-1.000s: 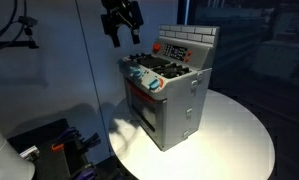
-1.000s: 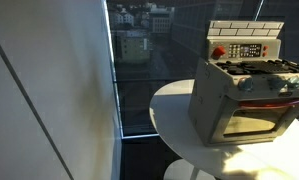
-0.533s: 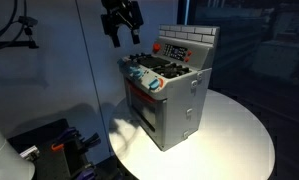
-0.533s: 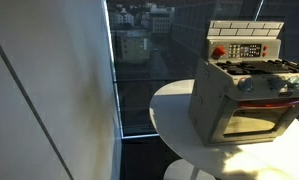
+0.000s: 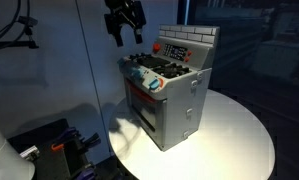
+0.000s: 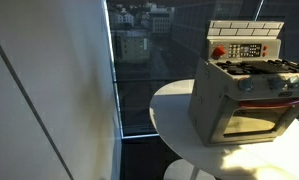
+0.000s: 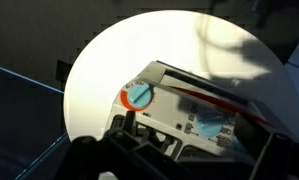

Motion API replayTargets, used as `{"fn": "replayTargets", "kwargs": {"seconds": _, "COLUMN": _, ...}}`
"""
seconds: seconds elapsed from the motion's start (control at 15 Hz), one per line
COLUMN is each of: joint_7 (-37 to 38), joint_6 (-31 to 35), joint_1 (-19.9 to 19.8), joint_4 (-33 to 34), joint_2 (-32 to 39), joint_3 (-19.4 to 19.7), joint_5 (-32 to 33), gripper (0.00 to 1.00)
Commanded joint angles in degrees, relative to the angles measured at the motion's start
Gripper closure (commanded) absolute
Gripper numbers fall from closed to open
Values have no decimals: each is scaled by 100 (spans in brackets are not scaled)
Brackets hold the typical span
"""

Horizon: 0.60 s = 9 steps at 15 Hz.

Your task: Press the top right orange button on the stove

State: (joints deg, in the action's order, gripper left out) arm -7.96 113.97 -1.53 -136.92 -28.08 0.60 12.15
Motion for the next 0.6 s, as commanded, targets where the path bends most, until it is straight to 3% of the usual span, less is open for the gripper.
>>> {"fn": "replayTargets", "kwargs": {"seconds": 0.0, "joint_7": 152, "joint_6": 74, "joint_1": -48, "joint_4": 389, "joint_2": 332, "joint_3": 75, "joint_5": 7, "gripper": 0}}
{"fn": "replayTargets", "kwargs": {"seconds": 0.53, "joint_7": 519, "joint_6": 353, "joint_1": -233, "joint_4": 1105, "joint_2": 995, "joint_3": 296, "joint_5": -178, "gripper": 0}}
